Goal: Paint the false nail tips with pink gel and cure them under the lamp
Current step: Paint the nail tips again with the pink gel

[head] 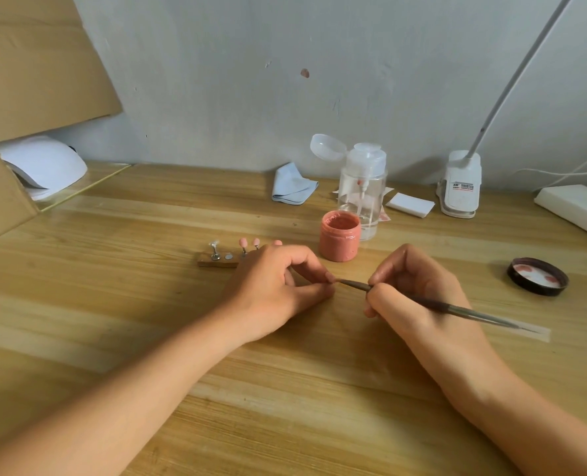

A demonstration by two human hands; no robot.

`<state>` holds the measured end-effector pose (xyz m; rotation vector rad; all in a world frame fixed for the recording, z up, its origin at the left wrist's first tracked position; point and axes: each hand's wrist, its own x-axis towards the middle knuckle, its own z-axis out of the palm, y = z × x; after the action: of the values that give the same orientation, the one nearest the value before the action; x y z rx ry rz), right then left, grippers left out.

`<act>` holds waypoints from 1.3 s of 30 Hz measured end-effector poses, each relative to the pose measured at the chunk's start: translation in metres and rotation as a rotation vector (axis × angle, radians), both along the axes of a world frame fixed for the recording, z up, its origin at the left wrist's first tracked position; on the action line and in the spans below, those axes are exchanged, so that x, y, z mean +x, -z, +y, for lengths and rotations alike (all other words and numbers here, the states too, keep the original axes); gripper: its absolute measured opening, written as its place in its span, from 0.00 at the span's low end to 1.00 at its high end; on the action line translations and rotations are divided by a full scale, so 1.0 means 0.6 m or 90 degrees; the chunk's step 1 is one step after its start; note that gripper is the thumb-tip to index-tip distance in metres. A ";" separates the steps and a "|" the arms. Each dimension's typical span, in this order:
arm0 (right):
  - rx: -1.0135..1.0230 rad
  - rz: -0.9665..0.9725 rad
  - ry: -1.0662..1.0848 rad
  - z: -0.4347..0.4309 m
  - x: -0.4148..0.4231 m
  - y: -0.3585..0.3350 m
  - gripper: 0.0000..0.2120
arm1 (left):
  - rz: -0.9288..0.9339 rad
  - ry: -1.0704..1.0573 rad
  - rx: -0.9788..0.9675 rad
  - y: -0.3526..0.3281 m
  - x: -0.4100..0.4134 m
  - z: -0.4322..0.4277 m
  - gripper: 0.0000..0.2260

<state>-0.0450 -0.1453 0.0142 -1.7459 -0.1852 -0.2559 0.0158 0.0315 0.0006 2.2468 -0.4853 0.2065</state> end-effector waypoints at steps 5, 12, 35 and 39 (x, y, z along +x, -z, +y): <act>0.026 -0.111 0.027 -0.005 0.001 0.005 0.04 | 0.007 0.020 -0.037 0.004 -0.001 0.000 0.09; -0.010 -0.094 0.025 -0.005 0.013 0.008 0.13 | -0.001 0.036 -0.054 0.008 -0.001 0.001 0.10; 0.043 -0.008 0.061 -0.007 0.023 0.015 0.14 | 0.030 0.014 -0.054 0.000 -0.008 -0.004 0.09; 0.036 -0.013 0.067 -0.005 0.022 0.015 0.13 | 0.036 0.012 -0.057 0.001 -0.007 -0.003 0.09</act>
<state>-0.0318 -0.1483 0.0052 -1.6991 -0.1003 -0.3531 0.0114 0.0295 0.0000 2.1534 -0.4575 0.1518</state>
